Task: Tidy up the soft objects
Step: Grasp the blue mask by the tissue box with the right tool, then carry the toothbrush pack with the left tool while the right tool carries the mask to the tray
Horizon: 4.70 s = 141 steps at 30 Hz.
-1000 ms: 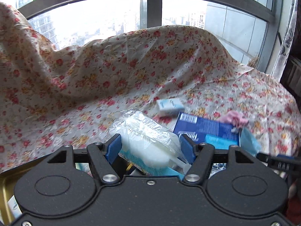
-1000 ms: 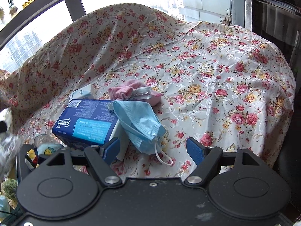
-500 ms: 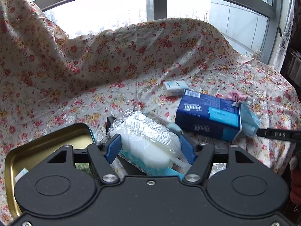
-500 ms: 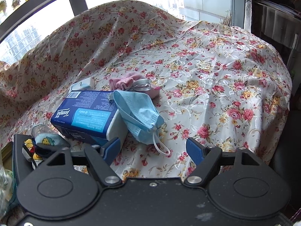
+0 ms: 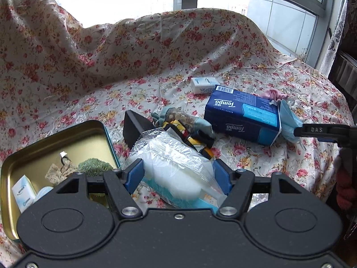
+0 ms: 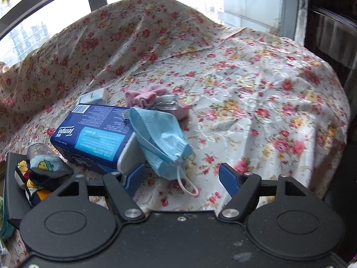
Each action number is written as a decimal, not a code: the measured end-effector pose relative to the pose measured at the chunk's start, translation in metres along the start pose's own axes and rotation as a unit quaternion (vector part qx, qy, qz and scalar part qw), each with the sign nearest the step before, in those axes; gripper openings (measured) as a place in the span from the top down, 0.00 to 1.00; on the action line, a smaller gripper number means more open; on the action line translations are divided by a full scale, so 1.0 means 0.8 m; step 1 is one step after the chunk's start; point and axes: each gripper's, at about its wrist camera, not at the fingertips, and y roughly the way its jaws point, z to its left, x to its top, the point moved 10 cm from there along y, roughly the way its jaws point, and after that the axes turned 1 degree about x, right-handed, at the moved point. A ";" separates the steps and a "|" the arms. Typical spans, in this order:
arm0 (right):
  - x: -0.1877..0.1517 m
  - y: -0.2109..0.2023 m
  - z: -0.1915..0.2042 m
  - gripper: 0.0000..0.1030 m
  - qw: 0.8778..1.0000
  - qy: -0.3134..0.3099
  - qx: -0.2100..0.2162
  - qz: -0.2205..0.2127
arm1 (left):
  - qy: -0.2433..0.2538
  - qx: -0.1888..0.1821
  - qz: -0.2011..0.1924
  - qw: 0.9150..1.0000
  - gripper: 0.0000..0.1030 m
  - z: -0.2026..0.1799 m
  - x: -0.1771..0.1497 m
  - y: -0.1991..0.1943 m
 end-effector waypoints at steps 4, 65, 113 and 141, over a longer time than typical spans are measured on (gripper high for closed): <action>0.004 0.018 0.005 0.30 1.000 -0.015 -0.001 0.006 | -0.002 0.001 0.004 1.000 0.39 0.001 -0.005 0.000; 0.005 0.011 0.003 0.69 1.000 0.012 0.020 -0.001 | -0.011 0.007 -0.003 1.000 0.39 0.015 0.008 -0.005; -0.026 -0.138 0.343 0.72 0.953 -0.182 0.241 -0.030 | -0.205 0.256 -0.017 0.945 0.29 0.367 0.013 0.008; -0.031 -0.091 0.439 0.47 0.940 -0.192 0.283 0.001 | -0.214 0.266 0.016 0.940 0.21 0.358 -0.046 -0.015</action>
